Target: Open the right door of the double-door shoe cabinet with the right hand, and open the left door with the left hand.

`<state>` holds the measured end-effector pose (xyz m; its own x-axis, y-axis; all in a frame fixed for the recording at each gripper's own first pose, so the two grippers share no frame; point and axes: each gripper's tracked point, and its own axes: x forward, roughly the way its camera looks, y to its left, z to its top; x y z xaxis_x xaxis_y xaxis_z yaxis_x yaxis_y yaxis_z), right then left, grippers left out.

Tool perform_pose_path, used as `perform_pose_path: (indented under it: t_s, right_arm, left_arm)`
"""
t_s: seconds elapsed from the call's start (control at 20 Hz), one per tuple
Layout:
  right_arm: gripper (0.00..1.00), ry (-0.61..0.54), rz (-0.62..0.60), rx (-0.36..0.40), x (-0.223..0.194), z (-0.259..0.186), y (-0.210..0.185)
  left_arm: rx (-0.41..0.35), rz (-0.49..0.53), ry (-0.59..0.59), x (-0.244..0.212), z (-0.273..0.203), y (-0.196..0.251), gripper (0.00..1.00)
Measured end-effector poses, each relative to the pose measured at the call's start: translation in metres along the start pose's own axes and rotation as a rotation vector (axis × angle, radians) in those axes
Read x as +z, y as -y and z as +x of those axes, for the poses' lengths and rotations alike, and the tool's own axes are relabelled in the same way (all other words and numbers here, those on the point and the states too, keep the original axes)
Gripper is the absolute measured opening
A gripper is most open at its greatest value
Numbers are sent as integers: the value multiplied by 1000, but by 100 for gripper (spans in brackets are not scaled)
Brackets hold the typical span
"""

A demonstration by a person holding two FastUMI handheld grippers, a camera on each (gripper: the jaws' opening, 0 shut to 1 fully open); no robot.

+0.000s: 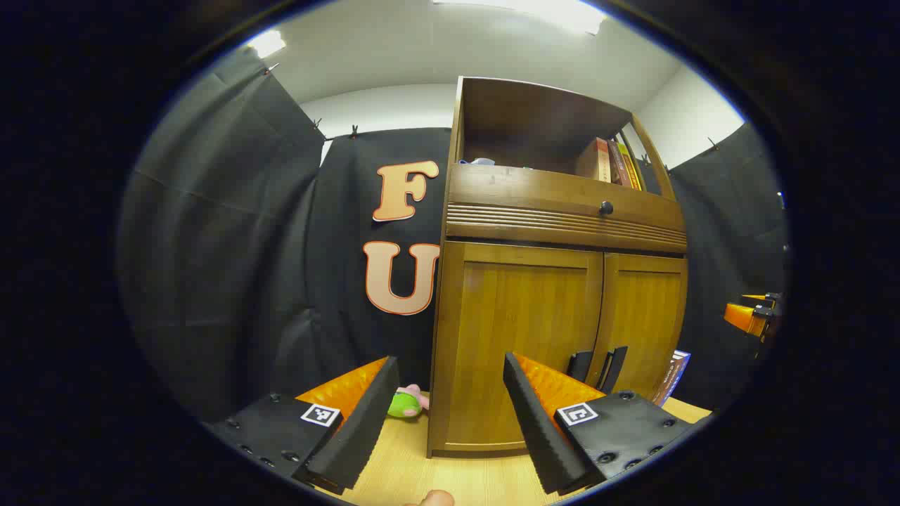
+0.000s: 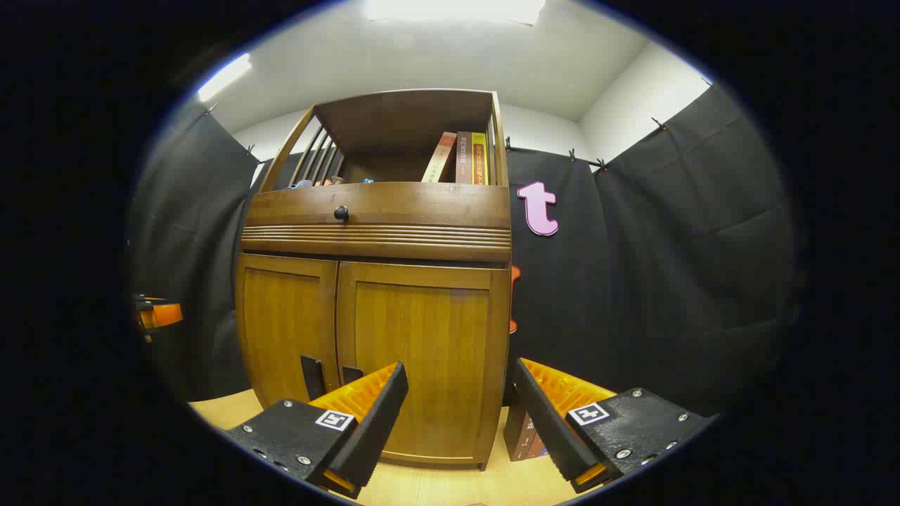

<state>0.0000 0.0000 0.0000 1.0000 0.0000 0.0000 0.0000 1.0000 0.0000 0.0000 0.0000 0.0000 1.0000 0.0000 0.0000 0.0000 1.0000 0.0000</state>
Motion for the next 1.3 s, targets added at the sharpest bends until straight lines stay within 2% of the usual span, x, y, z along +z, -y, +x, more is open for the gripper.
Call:
perform_pose_path:
  t_s: [0.05,0.1,0.15,0.2,0.25,0.55,0.6,0.85,1.1,1.3]
  right_arm:
    - [100,-2,2,3,-1,-1,0]
    - [100,-4,7,7,0,-1,-1]
    - [100,-6,14,11,0,-1,-2]
    - [95,-7,19,14,0,-2,-3]
    - [100,-8,21,15,0,-3,-4]
    - [100,-1,18,19,5,-10,-8]
    - [95,-2,16,20,5,-10,-8]
    - [95,-5,11,18,6,-13,-9]
    - [95,-30,8,33,-5,-10,-21]
    - [95,-61,26,57,-25,1,-46]
  left_arm:
    - [-2,9,4,3,-1,2,95]
    - [-5,16,8,4,-3,4,98]
    - [-8,21,10,6,-4,7,95]
    - [-12,23,13,8,-5,9,98]
    - [-17,25,18,11,-6,11,96]
    - [-24,39,23,15,-11,15,95]
    - [-25,39,25,16,-12,15,96]
    - [-27,29,44,26,-15,11,95]
    - [-42,30,32,21,-17,14,96]
    - [-35,27,33,19,-18,9,95]
